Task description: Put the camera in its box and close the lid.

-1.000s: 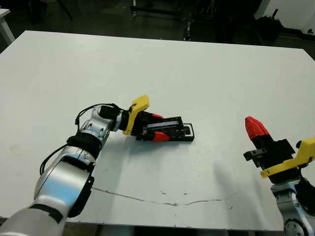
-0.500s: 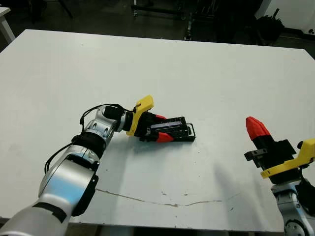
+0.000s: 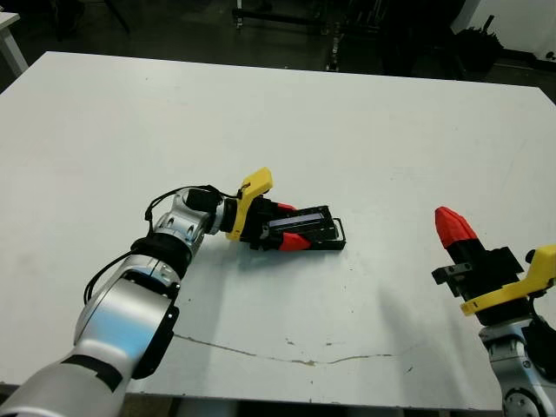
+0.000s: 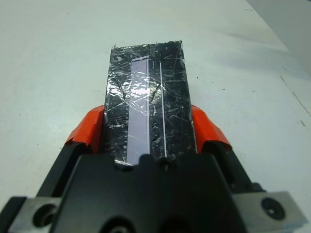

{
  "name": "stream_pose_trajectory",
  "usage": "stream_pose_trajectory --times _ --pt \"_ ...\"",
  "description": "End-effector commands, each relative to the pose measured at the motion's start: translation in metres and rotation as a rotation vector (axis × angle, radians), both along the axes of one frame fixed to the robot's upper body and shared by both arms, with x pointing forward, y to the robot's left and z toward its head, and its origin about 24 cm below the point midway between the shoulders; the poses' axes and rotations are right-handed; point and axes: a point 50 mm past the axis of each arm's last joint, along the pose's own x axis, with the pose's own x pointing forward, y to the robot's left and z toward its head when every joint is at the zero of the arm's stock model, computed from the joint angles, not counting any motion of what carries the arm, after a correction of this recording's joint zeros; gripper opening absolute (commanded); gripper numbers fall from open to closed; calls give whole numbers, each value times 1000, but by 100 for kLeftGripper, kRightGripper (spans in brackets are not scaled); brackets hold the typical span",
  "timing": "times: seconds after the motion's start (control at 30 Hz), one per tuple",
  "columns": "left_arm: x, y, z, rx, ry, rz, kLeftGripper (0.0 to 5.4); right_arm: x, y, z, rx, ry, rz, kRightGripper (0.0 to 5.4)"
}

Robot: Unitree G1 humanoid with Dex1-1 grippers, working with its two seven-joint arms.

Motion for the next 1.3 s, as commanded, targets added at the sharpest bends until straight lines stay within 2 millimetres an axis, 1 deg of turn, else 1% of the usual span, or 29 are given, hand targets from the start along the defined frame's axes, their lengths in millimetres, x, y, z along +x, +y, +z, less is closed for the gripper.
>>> stream_pose_trajectory --times 0.03,0.23,0.37,0.53,0.8,0.97,1.07,1.13,1.3 --pt "-40 -63 -35 -6 149 -193 315 -1 -7 1 -18 7 -19 0" --pt "-42 -74 -34 -9 116 -204 315 -1 -14 7 -16 -25 -37 0" --pt "-42 -82 -30 4 53 -222 315 -3 -19 11 -30 -48 -59 0" --pt "-46 -92 -30 0 27 -236 315 -5 -21 12 -14 -51 -63 0" --pt "-50 -101 -31 22 7 -258 314 -6 -22 12 -11 -45 -70 0" --pt "-52 -103 -32 44 -14 -266 314 -6 -21 12 1 -41 -63 0" --pt "-51 -103 -34 57 6 -250 314 -6 -21 11 -3 -40 -66 0" --pt "-51 -103 -33 72 -10 -264 352 -6 -21 11 -13 -45 -66 0" --pt "-51 -103 -34 99 -37 -275 417 -6 -20 10 -13 -38 -62 0"
